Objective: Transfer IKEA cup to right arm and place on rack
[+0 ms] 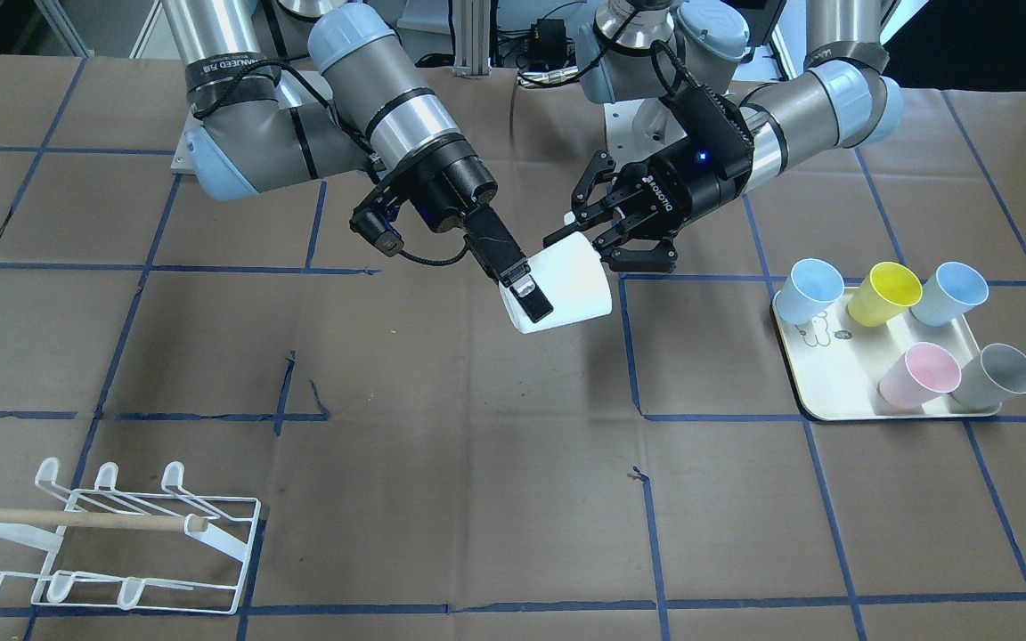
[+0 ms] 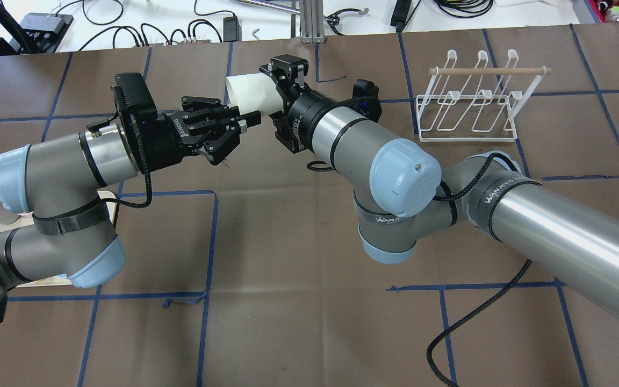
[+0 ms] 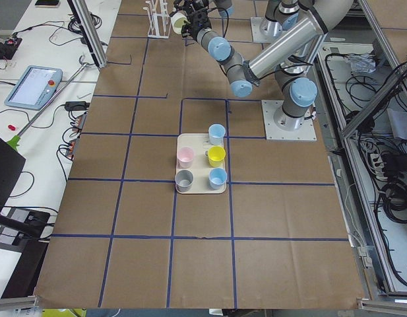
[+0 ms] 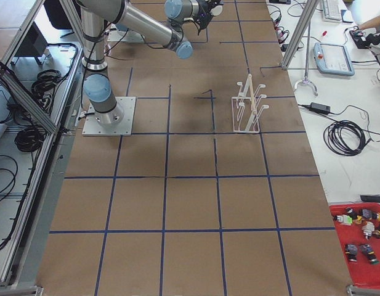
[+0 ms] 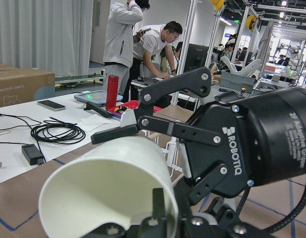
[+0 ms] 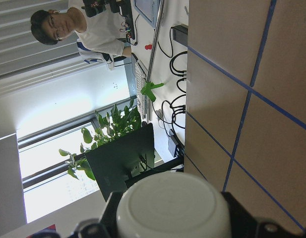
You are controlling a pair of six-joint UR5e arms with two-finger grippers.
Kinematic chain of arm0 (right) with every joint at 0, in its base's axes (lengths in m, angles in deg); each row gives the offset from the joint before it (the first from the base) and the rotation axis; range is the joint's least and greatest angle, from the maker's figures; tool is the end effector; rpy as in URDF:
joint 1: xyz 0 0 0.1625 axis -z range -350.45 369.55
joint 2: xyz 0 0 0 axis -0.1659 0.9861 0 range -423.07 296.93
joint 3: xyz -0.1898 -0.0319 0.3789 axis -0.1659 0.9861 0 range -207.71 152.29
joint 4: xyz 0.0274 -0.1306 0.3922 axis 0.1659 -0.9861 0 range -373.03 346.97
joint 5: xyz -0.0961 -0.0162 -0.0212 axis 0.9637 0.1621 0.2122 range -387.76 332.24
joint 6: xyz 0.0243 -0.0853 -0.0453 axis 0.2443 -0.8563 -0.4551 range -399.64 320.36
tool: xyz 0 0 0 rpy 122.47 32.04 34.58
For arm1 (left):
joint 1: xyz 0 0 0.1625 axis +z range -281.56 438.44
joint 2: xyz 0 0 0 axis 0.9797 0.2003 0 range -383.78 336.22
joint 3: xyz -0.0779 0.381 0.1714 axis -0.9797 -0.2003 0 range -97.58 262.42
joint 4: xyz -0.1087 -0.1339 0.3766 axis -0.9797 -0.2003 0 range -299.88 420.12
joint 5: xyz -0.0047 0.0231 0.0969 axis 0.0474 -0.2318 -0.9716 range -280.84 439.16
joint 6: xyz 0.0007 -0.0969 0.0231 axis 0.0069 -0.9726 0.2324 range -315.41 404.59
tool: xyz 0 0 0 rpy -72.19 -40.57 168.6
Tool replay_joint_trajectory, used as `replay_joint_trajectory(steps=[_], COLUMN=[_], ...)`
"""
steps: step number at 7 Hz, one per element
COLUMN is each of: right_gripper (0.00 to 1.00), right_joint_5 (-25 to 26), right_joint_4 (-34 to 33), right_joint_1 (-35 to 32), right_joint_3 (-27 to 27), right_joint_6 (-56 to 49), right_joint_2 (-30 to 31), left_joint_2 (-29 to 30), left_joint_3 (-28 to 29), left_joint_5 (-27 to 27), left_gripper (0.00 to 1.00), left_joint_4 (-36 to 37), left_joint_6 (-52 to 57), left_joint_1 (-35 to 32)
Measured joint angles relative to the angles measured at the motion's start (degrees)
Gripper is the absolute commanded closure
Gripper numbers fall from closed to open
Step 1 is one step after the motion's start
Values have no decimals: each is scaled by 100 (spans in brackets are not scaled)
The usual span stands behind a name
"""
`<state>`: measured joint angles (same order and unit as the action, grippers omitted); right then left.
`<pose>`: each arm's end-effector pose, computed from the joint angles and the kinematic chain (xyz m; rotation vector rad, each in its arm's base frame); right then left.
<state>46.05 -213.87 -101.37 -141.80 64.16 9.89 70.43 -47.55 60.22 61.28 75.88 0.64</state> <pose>0.3449 -0.4509 0.3712 1.1277 1.5645 -0.3781 -0.1370 -0.4431 0.3638 -0.9017 -1.7857 1.2766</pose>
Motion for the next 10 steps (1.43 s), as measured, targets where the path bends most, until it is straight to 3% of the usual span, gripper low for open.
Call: replay_joint_trajectory(steps=[2,4,6,7,9,10], right_gripper=[69,87,91,91,91,91], right_joint_5=[-25,-27,-23,-23,-136,-80], right_joint_4=[-7,-24,-31,-28,-24,-8], right_joint_1=[2,97,579,947,1565,1763], right_joint_3=[5,83,190,213,247,314], right_joint_6=[-11,-33,-225,-628,-2067,-2815], right_joint_2=[-8,-56,-122,-119,-64,-69], left_joint_2=[22,17,-22,-24,5,26], left_joint_3=[8,29,49,95,534,930], left_joint_5=[30,-30,-100,-474,-1975,-2864], left_gripper=[1,1,1,1,1,1], left_joint_4=[4,-10,-85,-163,-486,-1090], left_joint_6=[-46,-52,-95,-350,-1482,-1812], left_joint_1=[16,193,815,991,937,704])
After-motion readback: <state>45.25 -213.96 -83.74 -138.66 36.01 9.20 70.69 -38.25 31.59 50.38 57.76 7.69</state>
